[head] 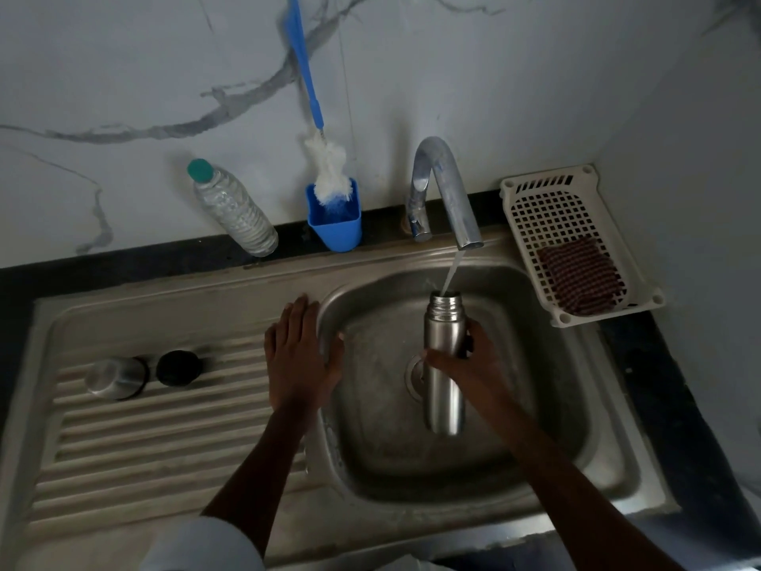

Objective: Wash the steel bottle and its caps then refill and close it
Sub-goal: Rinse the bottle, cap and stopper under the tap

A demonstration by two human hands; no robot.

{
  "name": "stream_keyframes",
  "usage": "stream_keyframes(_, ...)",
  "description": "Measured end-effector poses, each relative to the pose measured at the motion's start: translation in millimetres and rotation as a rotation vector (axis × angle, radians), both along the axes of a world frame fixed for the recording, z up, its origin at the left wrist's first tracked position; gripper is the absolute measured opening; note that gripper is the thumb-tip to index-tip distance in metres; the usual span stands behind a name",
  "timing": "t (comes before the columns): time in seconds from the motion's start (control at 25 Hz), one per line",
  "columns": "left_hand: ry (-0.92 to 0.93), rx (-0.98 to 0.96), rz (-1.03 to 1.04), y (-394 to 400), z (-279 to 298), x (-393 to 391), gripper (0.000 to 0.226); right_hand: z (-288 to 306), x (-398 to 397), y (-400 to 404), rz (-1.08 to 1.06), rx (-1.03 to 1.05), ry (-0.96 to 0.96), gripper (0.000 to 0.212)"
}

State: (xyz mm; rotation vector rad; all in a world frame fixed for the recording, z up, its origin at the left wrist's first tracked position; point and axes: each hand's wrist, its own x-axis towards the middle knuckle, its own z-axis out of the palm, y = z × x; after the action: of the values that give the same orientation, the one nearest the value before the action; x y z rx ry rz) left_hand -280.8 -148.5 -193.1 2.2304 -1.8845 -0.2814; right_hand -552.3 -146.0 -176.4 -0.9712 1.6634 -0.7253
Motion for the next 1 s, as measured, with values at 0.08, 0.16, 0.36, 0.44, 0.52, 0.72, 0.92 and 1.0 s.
stream_keyframes(0.08, -0.003, 0.001, -0.001, 0, -1, 0, 0.069, -1, -1, -15, -0.01, -0.022, -0.019, 0.072)
stream_keyframes(0.16, -0.01, 0.0, -0.005, -1, -1, 0, 0.069, 0, 3, -35, 0.009, -0.074, -0.018, 0.069)
stream_keyframes(0.36, -0.006, 0.004, 0.011, 0, 1, 0, 0.069, 10, 3, -70, 0.224, -0.134, 0.025, 0.067)
stream_keyframes(0.44, -0.003, -0.003, -0.004, 0, 0, 1, 0.068, 10, -1, -74, 0.191, -0.197, 0.024, 0.071)
stream_keyframes(0.52, -0.007, -0.002, -0.001, 0, 1, 0, 0.069, 9, -6, -73, 0.268, -0.21, -0.018, 0.071)
stream_keyframes(0.72, -0.001, -0.013, -0.006, -1, 2, 0, 0.068, 8, -9, -67, 0.219, -0.172, 0.039, 0.073)
stream_keyframes(0.92, -0.002, -0.005, -0.007, 1, 4, 0, 0.069, 5, -11, -57, 0.288, -0.113, 0.015, 0.075)
stream_keyframes(1.0, 0.002, -0.01, -0.004, 0, 4, -1, 0.069, 7, -10, -60, 0.265, -0.138, 0.027, 0.071)
